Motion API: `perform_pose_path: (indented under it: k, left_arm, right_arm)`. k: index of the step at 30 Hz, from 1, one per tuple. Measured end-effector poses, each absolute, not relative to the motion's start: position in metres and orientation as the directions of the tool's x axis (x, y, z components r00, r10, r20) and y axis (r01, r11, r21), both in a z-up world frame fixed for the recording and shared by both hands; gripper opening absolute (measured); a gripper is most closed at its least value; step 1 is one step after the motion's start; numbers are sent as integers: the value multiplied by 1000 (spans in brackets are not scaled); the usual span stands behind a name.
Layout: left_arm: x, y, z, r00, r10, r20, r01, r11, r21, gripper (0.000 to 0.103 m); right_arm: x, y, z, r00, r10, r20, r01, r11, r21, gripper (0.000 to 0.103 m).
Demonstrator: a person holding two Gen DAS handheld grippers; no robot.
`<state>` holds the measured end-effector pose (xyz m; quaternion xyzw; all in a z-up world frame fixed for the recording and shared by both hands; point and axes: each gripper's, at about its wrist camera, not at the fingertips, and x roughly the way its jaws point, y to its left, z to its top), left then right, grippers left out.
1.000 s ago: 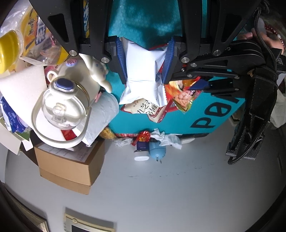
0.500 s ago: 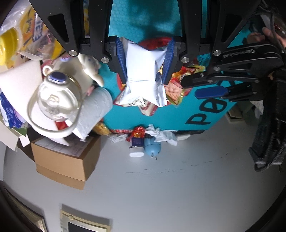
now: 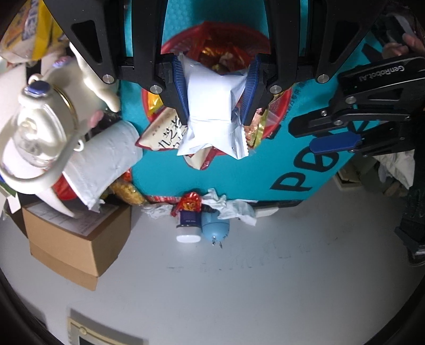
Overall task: Organize snacks
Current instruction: 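Open the left tool to drop the red packet while the right tool drops the white packet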
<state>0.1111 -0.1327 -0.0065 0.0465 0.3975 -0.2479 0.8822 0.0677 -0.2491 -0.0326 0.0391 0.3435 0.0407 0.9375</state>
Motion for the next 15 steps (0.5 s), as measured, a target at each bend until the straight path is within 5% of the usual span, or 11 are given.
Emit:
perform_pose_path:
  k: [6, 15]
  left_arm:
    - [121, -134, -20, 529, -404, -746, 472, 871, -137, 41]
    - [124, -136, -27, 510, -402, -760, 472, 870, -143, 41]
  right_arm:
    - [80, -250, -44, 735, 121, -667, -53, 991, 121, 41]
    - [80, -253, -47, 722, 134, -679, -51, 989, 141, 60]
